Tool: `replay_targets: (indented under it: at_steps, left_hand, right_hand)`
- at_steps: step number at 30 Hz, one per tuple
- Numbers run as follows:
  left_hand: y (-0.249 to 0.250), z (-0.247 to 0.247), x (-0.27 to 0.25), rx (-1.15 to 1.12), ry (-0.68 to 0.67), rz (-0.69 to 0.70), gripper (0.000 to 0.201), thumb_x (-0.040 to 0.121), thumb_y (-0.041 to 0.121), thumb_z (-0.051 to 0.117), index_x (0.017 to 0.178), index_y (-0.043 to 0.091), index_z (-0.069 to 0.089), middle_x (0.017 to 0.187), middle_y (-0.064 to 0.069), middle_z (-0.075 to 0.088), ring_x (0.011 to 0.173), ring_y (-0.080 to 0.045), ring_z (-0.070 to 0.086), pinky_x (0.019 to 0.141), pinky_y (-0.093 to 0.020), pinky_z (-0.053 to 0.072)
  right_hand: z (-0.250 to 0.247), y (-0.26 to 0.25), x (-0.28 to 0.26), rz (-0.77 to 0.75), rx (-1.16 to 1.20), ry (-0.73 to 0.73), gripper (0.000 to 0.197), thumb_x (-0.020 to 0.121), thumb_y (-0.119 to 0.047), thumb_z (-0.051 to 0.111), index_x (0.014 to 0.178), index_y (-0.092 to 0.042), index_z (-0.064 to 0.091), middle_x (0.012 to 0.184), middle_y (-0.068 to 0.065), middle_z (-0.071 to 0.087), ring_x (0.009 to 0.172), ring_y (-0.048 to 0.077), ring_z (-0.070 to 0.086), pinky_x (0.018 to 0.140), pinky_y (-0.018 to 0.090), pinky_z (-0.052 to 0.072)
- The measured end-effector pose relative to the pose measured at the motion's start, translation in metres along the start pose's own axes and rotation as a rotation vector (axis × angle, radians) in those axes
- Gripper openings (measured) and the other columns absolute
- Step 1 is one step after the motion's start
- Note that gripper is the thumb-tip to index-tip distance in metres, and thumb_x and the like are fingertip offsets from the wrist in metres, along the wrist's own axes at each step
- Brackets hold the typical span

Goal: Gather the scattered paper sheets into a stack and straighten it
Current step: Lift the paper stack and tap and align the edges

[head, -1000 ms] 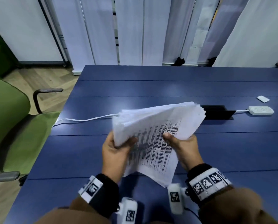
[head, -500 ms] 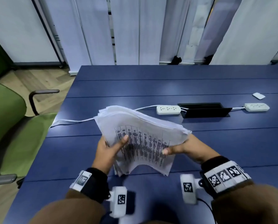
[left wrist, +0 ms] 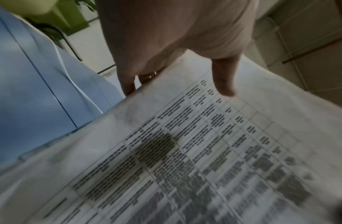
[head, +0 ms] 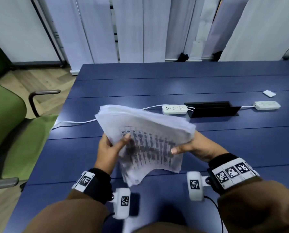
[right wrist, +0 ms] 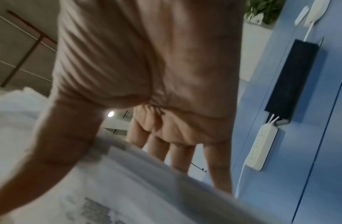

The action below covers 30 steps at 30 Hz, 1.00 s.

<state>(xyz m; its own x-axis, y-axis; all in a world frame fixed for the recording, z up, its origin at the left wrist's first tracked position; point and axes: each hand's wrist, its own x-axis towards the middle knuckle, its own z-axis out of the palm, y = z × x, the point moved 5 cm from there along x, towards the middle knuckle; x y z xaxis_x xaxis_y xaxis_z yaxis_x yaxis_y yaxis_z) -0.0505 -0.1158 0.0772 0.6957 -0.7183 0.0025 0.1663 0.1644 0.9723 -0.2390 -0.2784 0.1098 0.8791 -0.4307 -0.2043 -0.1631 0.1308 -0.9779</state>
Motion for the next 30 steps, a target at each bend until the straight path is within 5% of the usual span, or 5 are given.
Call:
replay_targets:
  at_steps: [8,16,19,26,30]
  left_hand:
    - [0.003,0.002,0.002,-0.042,0.023,0.003,0.057,0.068,0.005,0.082,0.118,-0.005,0.057,0.107,-0.012,0.073,0.093,-0.016,0.070,0.078,-0.024,0.055]
    - [0.018,0.019,0.012,-0.015,0.125,0.039,0.017,0.086,0.000,0.066,0.103,0.001,0.067,0.087,0.003,0.077,0.085,-0.013,0.071,0.080,-0.029,0.057]
    - [0.050,0.028,0.017,-0.054,0.118,0.194,0.015,0.086,-0.004,0.063,0.098,0.005,0.067,0.082,0.011,0.075,0.082,-0.003,0.069,0.077,-0.019,0.053]
    - [0.036,0.016,0.027,0.004,0.030,0.164,0.062,0.069,0.017,0.083,0.119,-0.010,0.057,0.107,-0.010,0.073,0.097,-0.018,0.070,0.083,-0.028,0.054]
    - [0.009,0.014,0.024,0.035,-0.049,0.066,0.075,0.062,0.011,0.084,0.126,-0.008,0.050,0.112,-0.016,0.071,0.098,-0.020,0.069,0.081,-0.024,0.054]
  right_hand:
    - [-0.010,0.010,-0.004,-0.009,0.086,0.023,0.066,0.057,0.002,0.084,0.118,-0.014,0.066,0.123,0.016,0.065,0.113,0.027,0.062,0.099,0.044,0.048]
    - [-0.002,-0.014,-0.002,-0.166,0.150,0.406,0.032,0.070,0.014,0.072,0.097,0.001,0.065,0.082,0.003,0.075,0.076,0.013,0.071,0.068,0.025,0.058]
    - [-0.003,-0.044,-0.012,-0.364,0.169,0.546,0.034,0.068,0.003,0.077,0.100,-0.002,0.066,0.084,-0.002,0.075,0.079,0.011,0.071,0.074,0.023,0.056]
    - [-0.005,-0.015,-0.009,-0.335,0.085,0.529,0.055,0.059,0.000,0.081,0.110,-0.005,0.063,0.107,0.009,0.073,0.099,0.020,0.068,0.090,0.034,0.055]
    - [-0.002,0.015,0.000,-0.240,0.151,0.566,0.068,0.058,0.005,0.083,0.119,-0.002,0.055,0.109,0.008,0.071,0.100,0.019,0.069,0.082,0.023,0.056]
